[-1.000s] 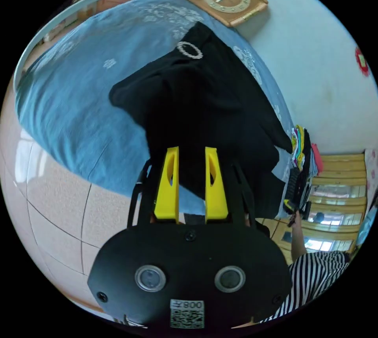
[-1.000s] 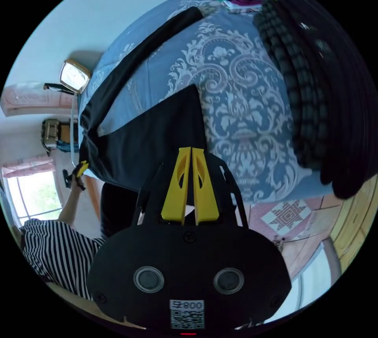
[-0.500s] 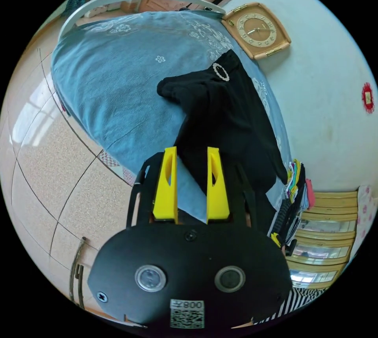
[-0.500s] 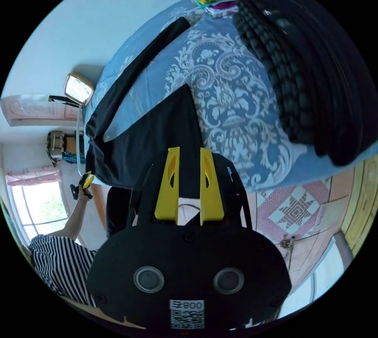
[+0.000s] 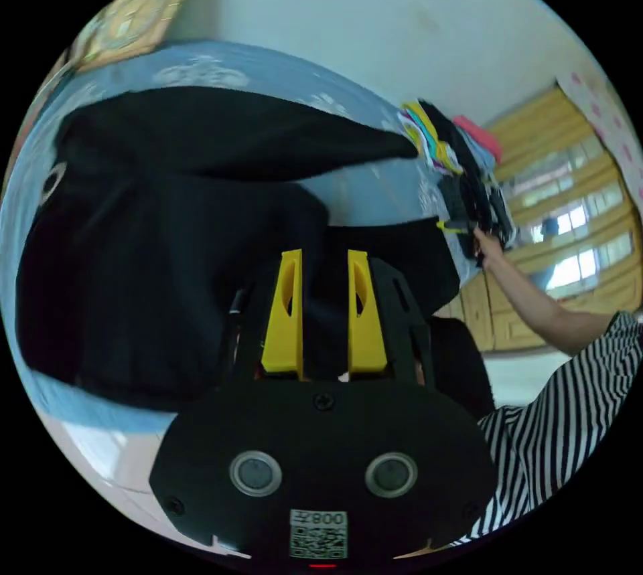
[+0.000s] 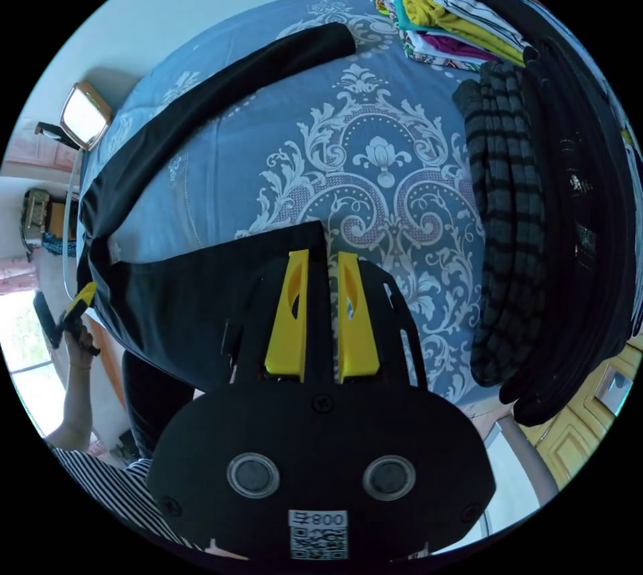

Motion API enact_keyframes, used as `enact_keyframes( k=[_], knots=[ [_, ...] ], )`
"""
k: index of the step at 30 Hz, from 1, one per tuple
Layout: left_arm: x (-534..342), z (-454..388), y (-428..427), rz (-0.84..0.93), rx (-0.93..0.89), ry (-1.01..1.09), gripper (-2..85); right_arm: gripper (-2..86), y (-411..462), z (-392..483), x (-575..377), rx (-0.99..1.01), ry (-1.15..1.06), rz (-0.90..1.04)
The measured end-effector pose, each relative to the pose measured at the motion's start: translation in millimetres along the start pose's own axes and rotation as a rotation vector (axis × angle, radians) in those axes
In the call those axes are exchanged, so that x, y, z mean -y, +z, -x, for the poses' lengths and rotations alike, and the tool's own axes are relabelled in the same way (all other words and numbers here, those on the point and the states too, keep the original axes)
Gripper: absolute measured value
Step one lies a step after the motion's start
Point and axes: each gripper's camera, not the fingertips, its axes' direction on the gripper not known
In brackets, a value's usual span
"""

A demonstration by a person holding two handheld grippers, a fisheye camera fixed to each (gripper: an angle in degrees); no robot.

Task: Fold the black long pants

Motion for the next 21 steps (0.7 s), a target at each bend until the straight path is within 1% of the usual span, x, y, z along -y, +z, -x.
enact_keyframes(
  k=[2,4,5,6,8,10,13,14,16,18,20,21],
  knots=[
    [24.7,-25.6,38.3,0.074,0.007,0.102,9.8,4.1,-3.1,4.9,-7.8,0.023,-0.039,-0.022],
    [41.8,-46.0,77.8,0.18,0.077,0.177,9.1,2.4,-6.7,5.9,-11.6,0.034,-0.053,-0.027],
    [47.7,-56.0,102.7,0.267,0.153,0.208,7.7,1.8,-10.3,5.9,-13.3,0.043,-0.069,-0.022],
    [49.6,-66.8,109.9,0.231,0.212,0.253,6.2,1.6,-13.3,5.6,-14.1,0.047,-0.077,-0.022],
    [54.0,-76.0,121.1,0.267,0.195,0.259,3.8,1.0,-38.0,0.6,-19.2,0.075,-0.099,-0.066],
    [55.2,-85.2,123.7,0.224,0.222,0.26,1.9,0.7,-61.9,-6.0,-23.2,0.094,-0.108,-0.107],
    [64.6,-100.4,125.4,0.139,0.159,0.258,0.8,0.6,-100.5,-24.2,-26.5,0.048,-0.071,-0.201],
    [70.8,-105.7,129.2,0.117,0.155,0.251,0.8,0.6,-110.1,-33.4,-22.7,0.066,-0.05,-0.226],
    [79.9,-110.7,139.7,0.109,0.155,0.235,0.8,0.7,-108.8,-43.0,-8.5,0.111,-0.035,-0.191],
    [84.7,-113.0,157.8,0.134,0.171,0.214,1.4,0.8,-95.0,-45.8,6.1,0.101,-0.03,-0.125],
    [80.4,-112.6,167.0,0.16,0.171,0.188,2.2,1.2,-74.6,-46.7,15.6,0.005,0.005,-0.036],
    [73.7,-112.5,167.5,0.156,0.151,0.184,2.8,1.4,-72.6,-46.9,14.9,-0.018,0.013,-0.028]
  ],
)
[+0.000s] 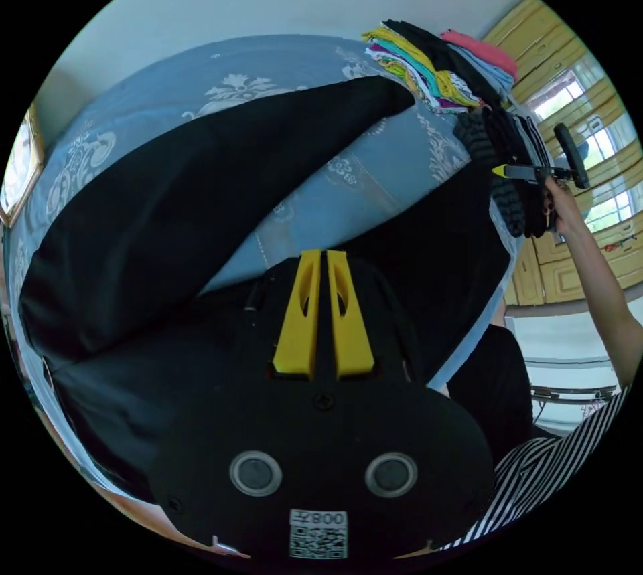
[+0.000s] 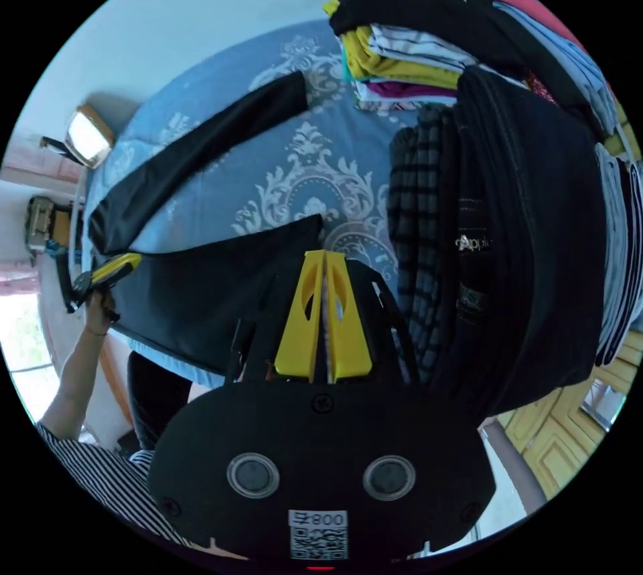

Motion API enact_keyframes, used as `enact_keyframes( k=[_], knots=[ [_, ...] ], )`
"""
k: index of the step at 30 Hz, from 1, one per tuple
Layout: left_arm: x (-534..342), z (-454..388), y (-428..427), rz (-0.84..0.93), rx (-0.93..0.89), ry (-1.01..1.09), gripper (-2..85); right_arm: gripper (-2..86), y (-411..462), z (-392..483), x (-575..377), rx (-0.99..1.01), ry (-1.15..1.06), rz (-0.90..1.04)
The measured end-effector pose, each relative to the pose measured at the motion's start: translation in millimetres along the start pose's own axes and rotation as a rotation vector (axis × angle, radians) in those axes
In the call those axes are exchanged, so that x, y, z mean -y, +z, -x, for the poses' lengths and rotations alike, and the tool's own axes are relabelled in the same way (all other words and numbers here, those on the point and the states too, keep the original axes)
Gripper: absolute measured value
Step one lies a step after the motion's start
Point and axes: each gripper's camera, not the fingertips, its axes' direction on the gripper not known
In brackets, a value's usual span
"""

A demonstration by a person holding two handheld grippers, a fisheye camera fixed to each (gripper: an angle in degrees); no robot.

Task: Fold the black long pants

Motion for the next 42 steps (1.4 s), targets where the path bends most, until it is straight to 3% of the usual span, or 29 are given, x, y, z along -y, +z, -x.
enact_keyframes(
  k=[6,11,17,20,28,33,36,42],
  knots=[
    [-71.4,6.9,-15.1,-0.018,-0.071,-0.017,7.6,6.2,-13.3,-2.1,-69.6,0.089,-0.029,-0.068],
    [-147.6,21.1,-27.0,0.05,0.018,-0.085,9.3,7.3,22.1,-6.1,-141.2,0.097,0.036,0.061],
    [-187.1,35.5,-22.6,0.089,0.068,-0.165,4.2,2.4,27.6,10.1,-146.5,0.147,0.022,0.101],
    [-196.3,35.9,-26.0,0.102,0.006,-0.122,1.7,1.0,15.7,21.1,-154.2,0.066,-0.025,0.125],
    [-250.6,61.3,-50.6,0.071,-0.011,-0.172,2.1,0.5,34.2,9.8,-163.4,0.227,0.078,0.153],
    [-327.0,133.2,-114.7,-0.106,0.021,-0.448,5.9,1.6,9.9,31.1,-171.9,0.086,0.111,0.051],
    [-385.7,193.6,-150.5,-0.248,0.013,-0.712,8.9,4.0,-0.8,92.0,-160.2,0.125,-0.014,-0.018],
    [-502.8,296.4,-177.9,-0.552,-0.112,-1.264,12.0,5.9,42.8,336.3,-135.4,0.194,-0.663,0.074]
  ],
)
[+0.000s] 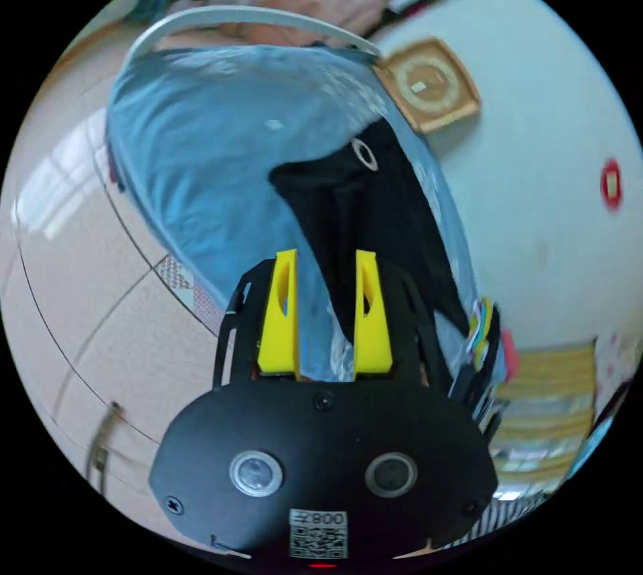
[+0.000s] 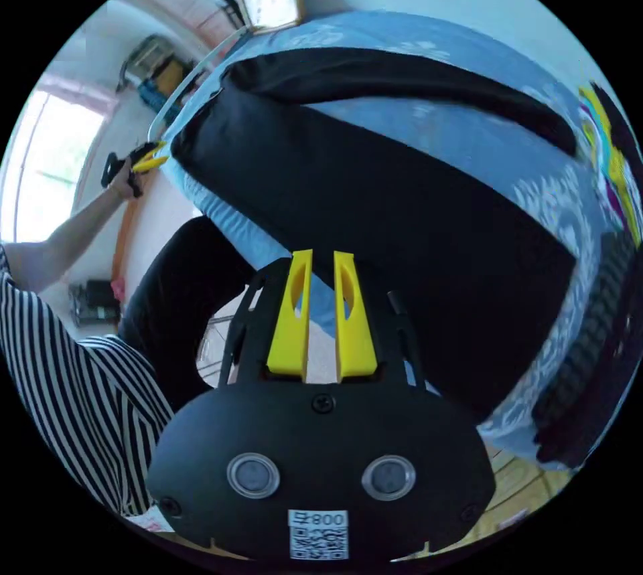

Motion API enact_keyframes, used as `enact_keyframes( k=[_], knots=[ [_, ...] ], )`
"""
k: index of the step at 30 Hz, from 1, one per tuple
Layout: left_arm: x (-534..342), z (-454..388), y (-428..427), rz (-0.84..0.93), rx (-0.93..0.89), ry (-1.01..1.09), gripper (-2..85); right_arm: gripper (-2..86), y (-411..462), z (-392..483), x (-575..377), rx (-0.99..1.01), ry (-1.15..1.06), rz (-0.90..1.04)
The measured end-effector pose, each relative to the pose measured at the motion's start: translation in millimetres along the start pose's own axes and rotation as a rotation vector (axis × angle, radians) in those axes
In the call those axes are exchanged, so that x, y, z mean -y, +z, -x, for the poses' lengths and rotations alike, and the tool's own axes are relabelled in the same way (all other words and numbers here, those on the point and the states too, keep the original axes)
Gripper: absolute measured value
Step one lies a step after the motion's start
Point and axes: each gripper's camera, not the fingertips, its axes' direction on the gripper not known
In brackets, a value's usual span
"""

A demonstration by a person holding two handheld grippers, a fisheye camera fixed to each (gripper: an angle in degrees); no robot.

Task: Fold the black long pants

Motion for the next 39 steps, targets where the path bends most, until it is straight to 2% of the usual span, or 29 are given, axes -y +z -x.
enact_keyframes(
  k=[2,4,8,13,22,25,28,32,39],
  knots=[
    [10.0,27.0,-3.3,-0.037,-0.064,-0.115,11.6,5.3,37.0,52.1,44.6,-0.122,-0.167,0.075],
    [18.2,42.3,-2.0,-0.029,-0.11,-0.153,10.6,4.9,57.8,71.0,65.7,-0.17,-0.209,0.088],
    [32.0,51.1,-0.7,0.02,-0.145,-0.083,2.5,3.4,85.4,83.6,86.0,-0.099,-0.244,0.147],
    [32.3,52.8,-31.1,-0.089,-0.174,0.022,0.6,1.0,89.6,82.2,83.1,-0.032,-0.24,0.142],
    [38.7,62.0,-21.5,-0.067,-0.073,-0.007,0.5,1.8,97.3,85.9,82.3,0.033,-0.276,0.142],
    [42.2,53.5,-13.5,-0.062,-0.003,-0.008,1.1,4.6,92.6,87.3,84.1,0.021,-0.273,0.118],
    [39.1,39.2,-8.3,-0.079,-0.045,0.023,2.4,8.8,93.4,96.7,83.6,-0.053,-0.318,0.101],
    [30.7,-6.7,29.3,0.042,-0.078,0.17,3.2,6.7,111.7,104.7,83.1,-0.134,-0.394,0.122],
    [10.0,-126.9,119.4,0.23,-0.129,0.517,3.0,3.3,109.3,86.4,74.9,-0.082,-0.398,0.096]
  ],
)
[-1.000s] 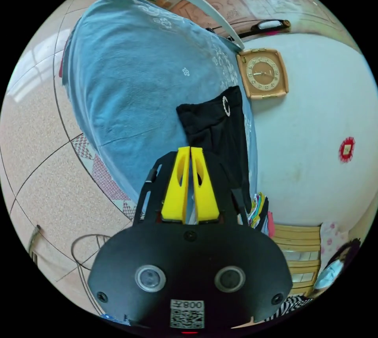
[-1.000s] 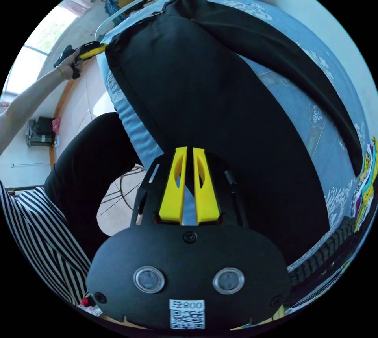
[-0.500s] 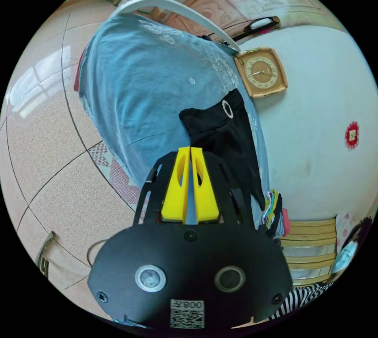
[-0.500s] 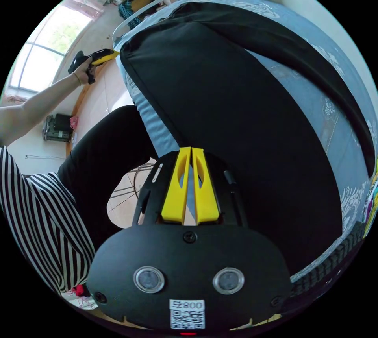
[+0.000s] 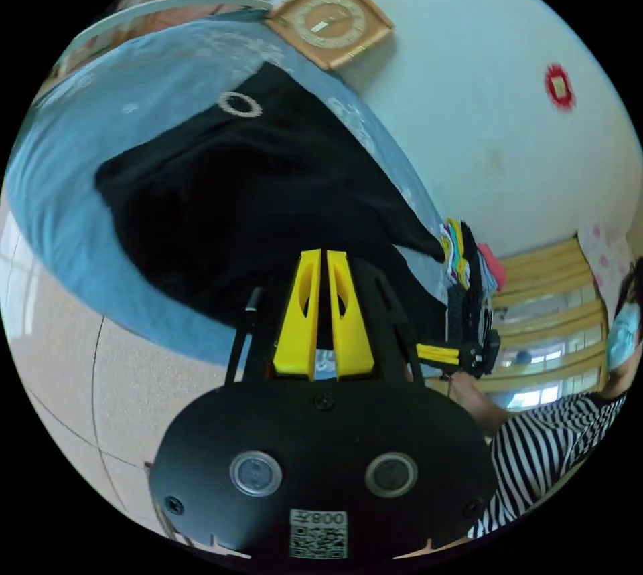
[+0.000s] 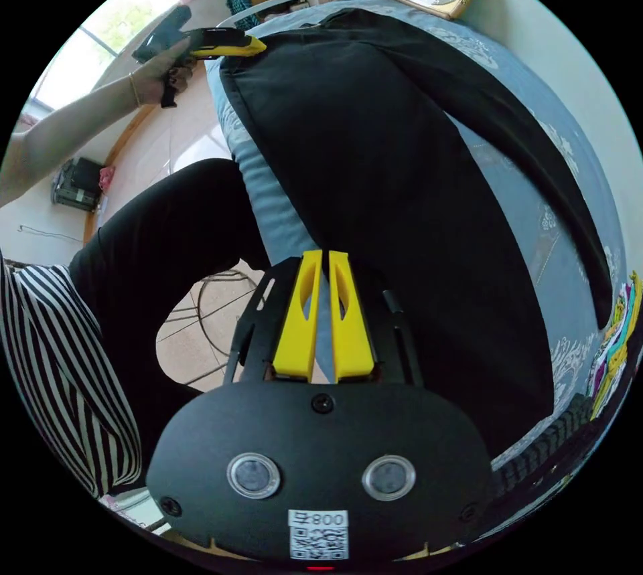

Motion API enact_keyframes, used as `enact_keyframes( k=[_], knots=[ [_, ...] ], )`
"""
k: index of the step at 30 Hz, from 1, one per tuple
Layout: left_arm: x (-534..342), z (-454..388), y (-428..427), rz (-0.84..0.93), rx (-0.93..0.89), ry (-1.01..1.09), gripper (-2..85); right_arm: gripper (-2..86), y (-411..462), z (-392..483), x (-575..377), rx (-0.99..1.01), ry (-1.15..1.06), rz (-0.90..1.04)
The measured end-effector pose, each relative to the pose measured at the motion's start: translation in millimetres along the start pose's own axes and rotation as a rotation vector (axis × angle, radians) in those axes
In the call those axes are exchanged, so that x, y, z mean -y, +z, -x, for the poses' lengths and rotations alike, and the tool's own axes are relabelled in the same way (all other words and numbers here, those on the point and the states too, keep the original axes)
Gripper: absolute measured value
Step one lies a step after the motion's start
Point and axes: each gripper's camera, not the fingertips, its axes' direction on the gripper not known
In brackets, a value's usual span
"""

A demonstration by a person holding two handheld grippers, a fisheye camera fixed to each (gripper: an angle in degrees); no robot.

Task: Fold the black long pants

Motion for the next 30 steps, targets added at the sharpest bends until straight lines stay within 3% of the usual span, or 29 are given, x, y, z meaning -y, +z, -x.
enact_keyframes(
  k=[6,12,17,24,30],
  knots=[
    [62.0,-126.2,131.3,0.216,-0.052,0.373,5.6,5.7,-43.9,-122.9,-54.2,0.132,0.347,-0.268],
    [102.4,-241.4,262.0,0.346,0.086,0.699,6.9,8.6,-88.1,-314.5,-135.9,-0.02,0.727,-0.393],
    [125.8,-282.2,334.1,0.394,0.191,0.794,6.2,8.9,-102.9,-429.8,-166.4,-0.147,0.9,-0.419],
    [149.1,-299.7,386.8,0.399,0.138,0.751,2.6,6.4,-70.3,-500.5,-158.7,-0.132,0.954,-0.347],
    [165.4,-328.0,388.5,0.3,0.067,0.771,0.9,2.1,-138.0,-463.5,-165.9,-0.193,0.762,-0.547]
  ],
)
